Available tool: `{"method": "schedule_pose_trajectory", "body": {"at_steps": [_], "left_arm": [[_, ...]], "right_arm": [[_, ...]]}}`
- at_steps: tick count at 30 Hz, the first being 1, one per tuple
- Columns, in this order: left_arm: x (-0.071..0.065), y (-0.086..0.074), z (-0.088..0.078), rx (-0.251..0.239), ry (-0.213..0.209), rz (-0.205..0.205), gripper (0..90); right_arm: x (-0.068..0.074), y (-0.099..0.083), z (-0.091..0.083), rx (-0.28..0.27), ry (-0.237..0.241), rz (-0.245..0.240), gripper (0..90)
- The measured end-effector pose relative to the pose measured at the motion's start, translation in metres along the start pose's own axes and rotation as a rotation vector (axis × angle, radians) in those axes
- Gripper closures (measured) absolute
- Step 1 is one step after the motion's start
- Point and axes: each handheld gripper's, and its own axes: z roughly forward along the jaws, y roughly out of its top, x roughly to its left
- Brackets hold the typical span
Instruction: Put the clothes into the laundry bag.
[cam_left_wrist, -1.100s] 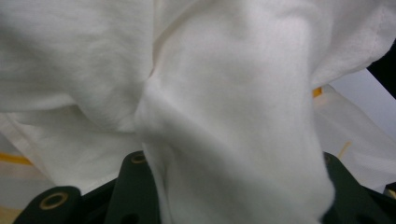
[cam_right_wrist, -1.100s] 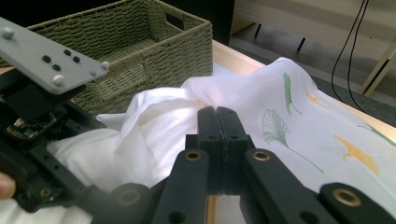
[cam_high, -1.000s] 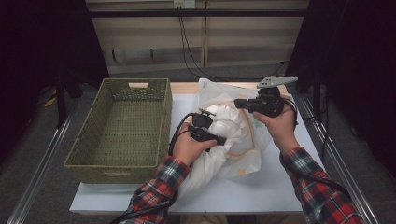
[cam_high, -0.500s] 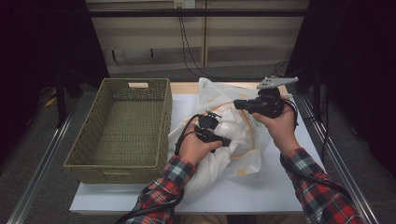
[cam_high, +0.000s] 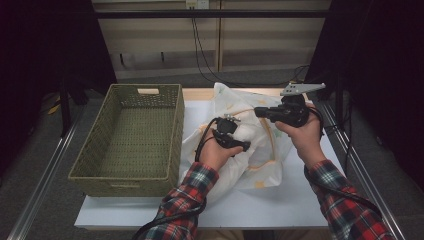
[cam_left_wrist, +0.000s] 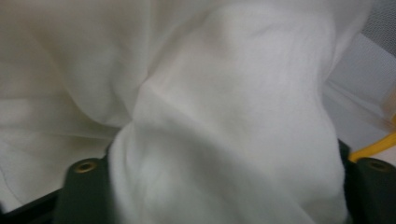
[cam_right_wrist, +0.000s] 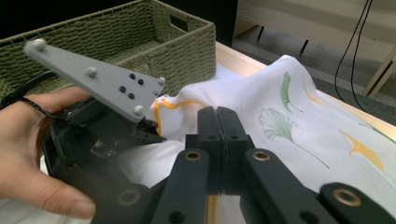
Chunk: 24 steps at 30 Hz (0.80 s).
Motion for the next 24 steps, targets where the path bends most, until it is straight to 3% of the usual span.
{"method": "schedule_pose_trajectory", "body": {"at_steps": [2,7,9,14,19,24], "left_arm": [[-0.001,0.001,0.000,-0.018,-0.029,0.013,22.1],[-0.005,0.003,-0.009,-0.035,-0.048,0.037,16.3],[-0.005,0.002,-0.015,-0.029,-0.036,0.058,15.0],[0.001,-0.006,-0.025,-0.020,-0.013,0.068,12.8],[0.006,-0.018,-0.032,-0.013,-0.034,0.026,11.6],[0.006,-0.031,-0.027,-0.010,-0.044,0.006,10.8]], "right_arm": [[-0.002,-0.002,0.000,0.002,-0.001,0.003,89.6],[-0.004,-0.006,0.001,0.007,-0.003,0.010,89.5],[-0.005,-0.008,0.002,0.012,-0.005,0.011,89.5],[-0.006,-0.008,0.004,0.021,-0.010,0.010,89.6],[-0.006,-0.009,0.007,0.025,-0.011,0.006,89.5],[-0.006,-0.009,0.008,0.029,-0.017,0.010,89.5]]}}
